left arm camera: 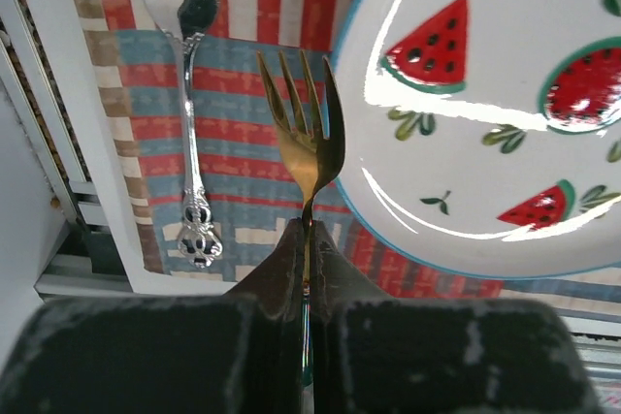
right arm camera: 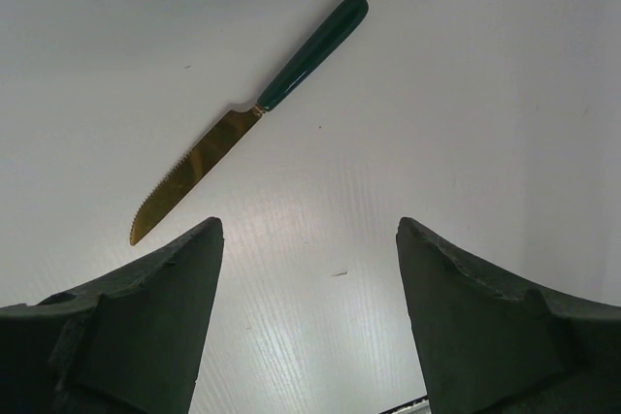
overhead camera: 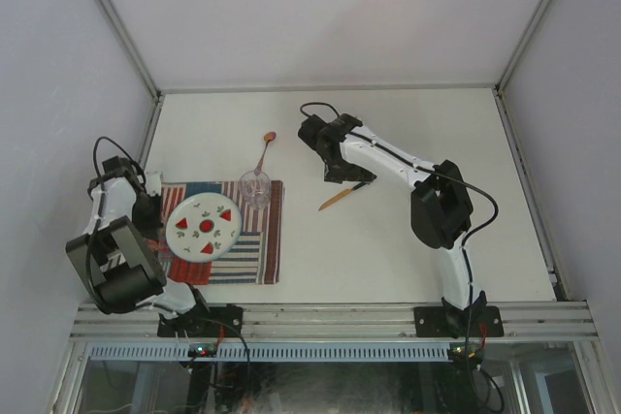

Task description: Set the dinner table for one person

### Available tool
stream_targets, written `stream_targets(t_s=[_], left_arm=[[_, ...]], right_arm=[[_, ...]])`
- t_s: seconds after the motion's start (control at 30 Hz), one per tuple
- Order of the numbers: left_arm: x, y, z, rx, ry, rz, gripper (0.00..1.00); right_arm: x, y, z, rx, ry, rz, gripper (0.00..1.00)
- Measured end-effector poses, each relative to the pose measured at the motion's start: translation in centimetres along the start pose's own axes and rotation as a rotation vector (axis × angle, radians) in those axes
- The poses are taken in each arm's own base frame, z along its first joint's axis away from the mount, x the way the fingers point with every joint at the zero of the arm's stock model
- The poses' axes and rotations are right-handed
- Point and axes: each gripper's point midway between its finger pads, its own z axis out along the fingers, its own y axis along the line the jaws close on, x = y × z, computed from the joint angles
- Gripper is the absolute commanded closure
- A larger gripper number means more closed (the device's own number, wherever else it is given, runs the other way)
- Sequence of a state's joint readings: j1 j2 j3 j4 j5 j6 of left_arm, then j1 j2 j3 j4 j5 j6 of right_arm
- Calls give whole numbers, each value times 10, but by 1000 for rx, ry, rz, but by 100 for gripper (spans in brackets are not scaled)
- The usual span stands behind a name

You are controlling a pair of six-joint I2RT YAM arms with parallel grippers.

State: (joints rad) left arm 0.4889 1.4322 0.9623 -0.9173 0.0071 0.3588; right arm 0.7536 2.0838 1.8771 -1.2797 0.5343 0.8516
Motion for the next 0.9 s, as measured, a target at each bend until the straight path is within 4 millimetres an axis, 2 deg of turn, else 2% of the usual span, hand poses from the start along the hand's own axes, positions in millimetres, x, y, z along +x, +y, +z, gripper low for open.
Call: stream_targets(t_s=[0.17, 0.53, 0.63, 0.9], left_arm=[[1, 13, 9, -2, 24, -2, 100], [-2, 20, 45, 20, 93, 24, 100], [-3, 21, 48, 24, 105, 27, 100], [-28, 34, 51, -11, 71, 36, 100]], right_arm=[[0, -1, 0, 2, 2, -2, 29], [4, 6, 1, 3, 4, -12, 30], [5, 7, 1, 2, 4, -9, 30], [5, 7, 1, 3, 5, 6, 30]])
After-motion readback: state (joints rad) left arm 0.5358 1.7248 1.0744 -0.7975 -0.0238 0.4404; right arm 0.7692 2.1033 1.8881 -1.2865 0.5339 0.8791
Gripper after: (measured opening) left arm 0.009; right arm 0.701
